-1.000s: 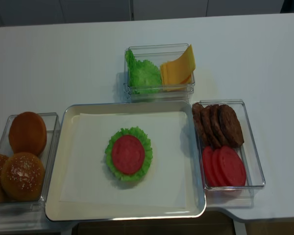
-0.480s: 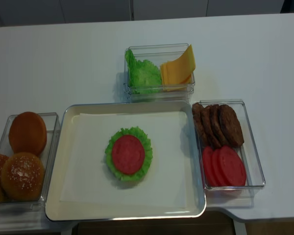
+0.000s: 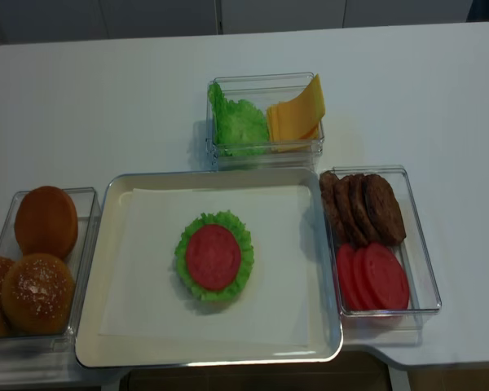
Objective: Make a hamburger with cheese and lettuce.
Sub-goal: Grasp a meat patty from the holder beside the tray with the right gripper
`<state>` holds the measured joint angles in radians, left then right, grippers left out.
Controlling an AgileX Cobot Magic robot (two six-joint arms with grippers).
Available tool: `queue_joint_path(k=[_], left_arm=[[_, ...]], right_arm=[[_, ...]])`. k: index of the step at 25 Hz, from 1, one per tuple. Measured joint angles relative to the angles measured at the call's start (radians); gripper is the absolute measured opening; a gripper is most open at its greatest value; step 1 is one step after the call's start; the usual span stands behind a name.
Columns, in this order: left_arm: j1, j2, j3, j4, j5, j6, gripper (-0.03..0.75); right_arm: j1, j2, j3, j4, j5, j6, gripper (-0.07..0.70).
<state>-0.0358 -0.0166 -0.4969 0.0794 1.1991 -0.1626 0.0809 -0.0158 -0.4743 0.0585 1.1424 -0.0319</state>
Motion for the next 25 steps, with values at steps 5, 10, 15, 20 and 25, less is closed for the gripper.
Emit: queue_joint_path(k=[5, 10, 15, 20, 25], left_arm=[[0.0, 0.0, 0.0, 0.0, 0.0, 0.0, 0.362], [0.0, 0.0, 0.0, 0.0, 0.0, 0.0, 0.362], [0.0, 0.0, 0.0, 0.0, 0.0, 0.0, 0.362], [0.0, 0.0, 0.0, 0.0, 0.0, 0.0, 0.362], [0.0, 0.0, 0.0, 0.0, 0.0, 0.0, 0.362]], right_arm=[[0.0, 0.0, 0.0, -0.004, 0.0, 0.001, 0.54], [0.0, 0.0, -0.015, 0.033, -0.053, 0.001, 0.491], [0.0, 0.022, -0.068, 0.107, -0.117, 0.002, 0.461], [0.0, 0.164, -0.132, 0.179, -0.133, 0.002, 0.459], [0.0, 0.331, -0.181, 0.246, -0.178, 0.002, 0.453]])
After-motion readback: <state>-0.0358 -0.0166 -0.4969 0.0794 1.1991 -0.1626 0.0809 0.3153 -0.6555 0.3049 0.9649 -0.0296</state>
